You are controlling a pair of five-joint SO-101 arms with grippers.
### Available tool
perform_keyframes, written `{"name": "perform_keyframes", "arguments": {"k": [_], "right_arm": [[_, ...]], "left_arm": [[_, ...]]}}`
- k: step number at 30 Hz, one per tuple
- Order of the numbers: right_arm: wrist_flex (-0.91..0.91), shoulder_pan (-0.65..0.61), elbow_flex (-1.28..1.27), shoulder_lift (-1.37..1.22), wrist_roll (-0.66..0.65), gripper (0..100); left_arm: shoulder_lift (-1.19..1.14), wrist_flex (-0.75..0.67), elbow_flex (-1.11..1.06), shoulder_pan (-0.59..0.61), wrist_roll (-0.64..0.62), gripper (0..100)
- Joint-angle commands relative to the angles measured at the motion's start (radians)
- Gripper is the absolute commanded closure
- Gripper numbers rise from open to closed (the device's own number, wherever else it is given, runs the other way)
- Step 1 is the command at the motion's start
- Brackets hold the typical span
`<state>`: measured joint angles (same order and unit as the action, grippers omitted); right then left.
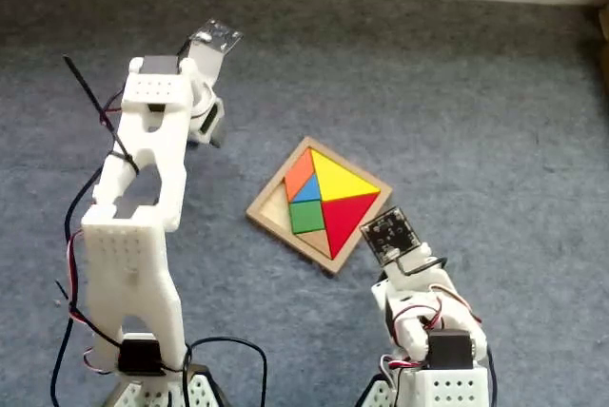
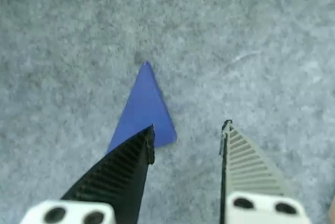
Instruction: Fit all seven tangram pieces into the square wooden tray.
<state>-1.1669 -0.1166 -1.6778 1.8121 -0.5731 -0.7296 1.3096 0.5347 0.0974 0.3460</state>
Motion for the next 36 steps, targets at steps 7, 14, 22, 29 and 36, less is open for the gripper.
{"name": "perform_keyframes", "arguments": {"k": [7, 14, 22, 29, 36], "right_arm": [[-0.001, 0.016, -0.147, -0.018, 0.003, 99.3], [-0.001, 0.016, -0.147, -0.016, 0.003, 99.3], [-0.001, 0.016, -0.147, -0.015, 0.003, 99.3], [-0.001, 0.018, -0.147, -0.013, 0.003, 99.3], [-0.001, 0.018, -0.147, -0.013, 0.003, 99.3]], "left_arm": [[-0.145, 0.060, 0.259, 0.042, 0.006, 79], [-0.202, 0.060, 0.297, 0.071, 0.008, 79], [-0.206, 0.060, 0.291, 0.088, 0.009, 79], [-0.206, 0.114, 0.291, 0.071, 0.021, 82], [-0.206, 0.275, 0.291, 0.028, 0.147, 86]]}}
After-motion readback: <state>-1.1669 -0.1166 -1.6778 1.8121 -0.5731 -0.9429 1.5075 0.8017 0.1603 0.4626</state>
